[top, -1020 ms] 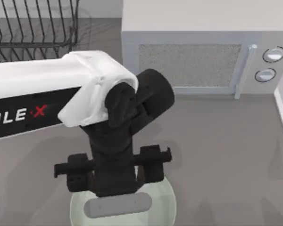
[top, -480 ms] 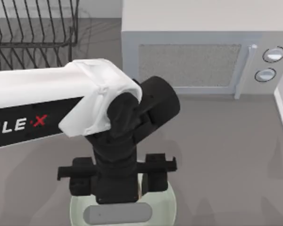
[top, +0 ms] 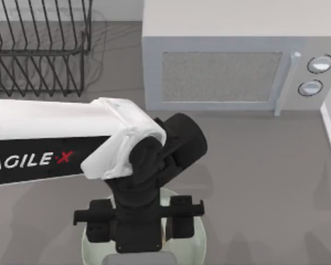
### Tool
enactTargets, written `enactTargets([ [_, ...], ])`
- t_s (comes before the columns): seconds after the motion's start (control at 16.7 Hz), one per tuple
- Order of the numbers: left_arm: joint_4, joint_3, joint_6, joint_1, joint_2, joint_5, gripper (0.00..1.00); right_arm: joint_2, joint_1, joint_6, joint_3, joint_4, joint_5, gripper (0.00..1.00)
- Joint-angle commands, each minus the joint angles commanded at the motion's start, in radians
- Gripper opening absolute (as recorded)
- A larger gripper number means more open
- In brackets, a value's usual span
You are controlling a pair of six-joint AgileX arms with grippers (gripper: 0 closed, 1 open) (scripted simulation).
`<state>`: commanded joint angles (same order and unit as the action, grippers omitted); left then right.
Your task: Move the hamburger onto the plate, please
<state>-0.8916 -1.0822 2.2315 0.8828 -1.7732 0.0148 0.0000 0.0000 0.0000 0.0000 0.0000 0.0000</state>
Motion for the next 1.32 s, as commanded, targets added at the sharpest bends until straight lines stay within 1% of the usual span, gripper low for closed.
enactTargets([
  [0.18,0.000,0.000,0.000,0.000,0.000,0.000,0.00,0.000,0.000,0.000,0.000,0.000,0.000,1.00],
  [0.96,0.000,0.000,0.000,0.000,0.000,0.000,0.98,0.000,0.000,0.000,0.000,0.000,0.000,1.00],
  [1.02,0.000,0.000,0.000,0.000,0.000,0.000,1.00,0.000,0.000,0.000,0.000,0.000,0.000,1.00],
  [1.32,0.000,0.000,0.000,0.000,0.000,0.000,1.00,0.000,0.000,0.000,0.000,0.000,0.000,1.00],
])
